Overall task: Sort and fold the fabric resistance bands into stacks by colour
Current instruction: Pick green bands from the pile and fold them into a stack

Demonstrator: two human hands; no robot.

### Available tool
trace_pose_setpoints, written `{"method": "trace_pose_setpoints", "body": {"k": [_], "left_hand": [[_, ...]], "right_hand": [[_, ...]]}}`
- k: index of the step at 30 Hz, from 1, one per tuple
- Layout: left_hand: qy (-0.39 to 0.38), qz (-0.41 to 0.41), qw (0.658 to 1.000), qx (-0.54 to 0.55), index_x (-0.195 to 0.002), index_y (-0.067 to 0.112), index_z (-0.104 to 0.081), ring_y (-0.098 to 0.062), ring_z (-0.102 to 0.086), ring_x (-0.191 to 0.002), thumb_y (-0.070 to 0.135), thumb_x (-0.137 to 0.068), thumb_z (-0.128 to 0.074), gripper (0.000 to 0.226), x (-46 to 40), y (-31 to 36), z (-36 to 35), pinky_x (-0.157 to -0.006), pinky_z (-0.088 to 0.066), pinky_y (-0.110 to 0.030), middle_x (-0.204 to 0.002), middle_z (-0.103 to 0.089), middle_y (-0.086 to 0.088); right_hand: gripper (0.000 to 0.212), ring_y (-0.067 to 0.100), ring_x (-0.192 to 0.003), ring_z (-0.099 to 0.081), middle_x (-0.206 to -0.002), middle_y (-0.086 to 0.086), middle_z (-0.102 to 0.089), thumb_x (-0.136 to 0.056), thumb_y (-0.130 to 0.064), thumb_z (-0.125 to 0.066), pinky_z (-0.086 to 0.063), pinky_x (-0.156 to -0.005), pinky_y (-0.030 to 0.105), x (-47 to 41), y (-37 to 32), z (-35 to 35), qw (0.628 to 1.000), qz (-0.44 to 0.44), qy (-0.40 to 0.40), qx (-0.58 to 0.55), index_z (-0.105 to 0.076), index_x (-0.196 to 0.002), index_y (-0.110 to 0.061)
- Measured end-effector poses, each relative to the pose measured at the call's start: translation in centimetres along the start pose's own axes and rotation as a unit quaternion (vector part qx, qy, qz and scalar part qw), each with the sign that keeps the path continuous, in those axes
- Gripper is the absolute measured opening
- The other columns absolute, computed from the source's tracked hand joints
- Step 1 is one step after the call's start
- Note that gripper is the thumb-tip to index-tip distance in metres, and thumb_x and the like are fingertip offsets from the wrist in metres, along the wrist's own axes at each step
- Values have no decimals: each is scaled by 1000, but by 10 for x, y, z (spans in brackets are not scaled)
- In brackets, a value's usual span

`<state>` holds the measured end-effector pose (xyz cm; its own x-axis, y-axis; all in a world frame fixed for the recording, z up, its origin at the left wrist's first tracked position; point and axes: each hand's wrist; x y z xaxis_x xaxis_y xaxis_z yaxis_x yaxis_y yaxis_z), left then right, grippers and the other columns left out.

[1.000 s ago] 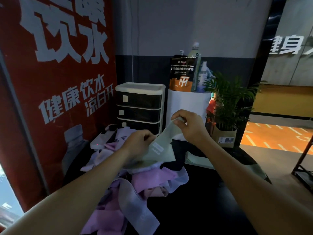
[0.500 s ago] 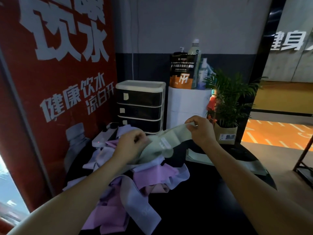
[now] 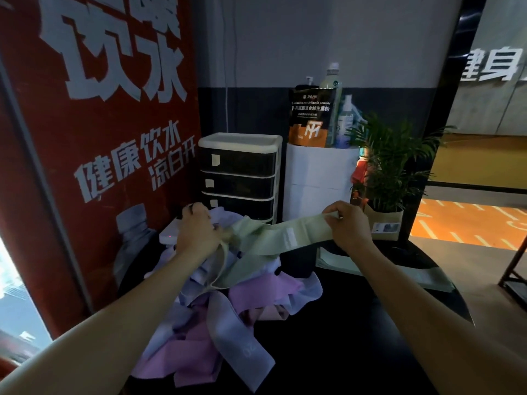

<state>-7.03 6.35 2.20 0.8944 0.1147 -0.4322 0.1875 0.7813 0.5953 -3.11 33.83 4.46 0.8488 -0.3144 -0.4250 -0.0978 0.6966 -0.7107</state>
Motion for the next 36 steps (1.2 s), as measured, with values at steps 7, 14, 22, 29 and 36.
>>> {"method": "trace_pose_setpoints", "body": {"k": [7, 14, 22, 29, 36], "left_hand": [[-127, -188, 970, 88, -120, 13, -51, -11, -49, -102, 23, -77, -75, 50, 9, 40, -18, -89, -43, -26, -114, -45, 3], [-149, -193, 963, 115, -95, 9, -62, -15, -61, -83, 30, -74, -72, 31, 7, 35, -35, -70, -45, -26, -89, -64, 3], [-134, -81, 962, 222, -81, 22, -52, -13, -51, -72, 16, -84, -68, 17, -20, 39, 2, -66, -43, -24, -78, -54, 1], [-112, -69, 917, 377, -78, 16, -56, -19, -47, -74, 20, -95, -51, 17, -27, 57, 23, -70, -41, -35, -75, -53, -4], [-85, -15, 871, 484, -74, 13, -58, -13, -50, -63, 21, -94, -54, 22, -31, 75, 35, -58, -42, -27, -70, -56, -2]], "right_hand": [[13, 16, -75, -52, -83, 2, -60, -91, -5, -53, -38, -60, 22, -6, -21, 8, 995, 79, -34, -55, -62, -87, -14], [14, 13, -80, -52, -90, 1, -60, -91, 0, -52, -40, -66, 17, -13, -44, 27, 982, 119, -22, -147, -62, -91, -9], [12, 19, -87, -53, -93, 6, -59, -91, 0, -52, -45, -72, 26, -17, -31, 10, 978, 25, 17, -206, -63, -93, -6], [10, 32, -93, -62, -94, 9, -63, -90, -5, -57, -53, -84, 51, -19, -40, -10, 982, -4, -35, -183, -62, -88, -12], [8, 23, -87, -58, -93, 6, -61, -92, -8, -55, -52, -80, 39, -18, -51, 5, 976, 4, 4, -219, -63, -94, -9]]}}
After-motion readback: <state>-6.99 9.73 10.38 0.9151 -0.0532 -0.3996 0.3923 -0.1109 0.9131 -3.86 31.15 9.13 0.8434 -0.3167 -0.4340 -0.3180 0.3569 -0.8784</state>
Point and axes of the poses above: each hand's wrist, its own x-axis away from the middle knuckle, its own z-axis out of the back of the hand, y = z × x
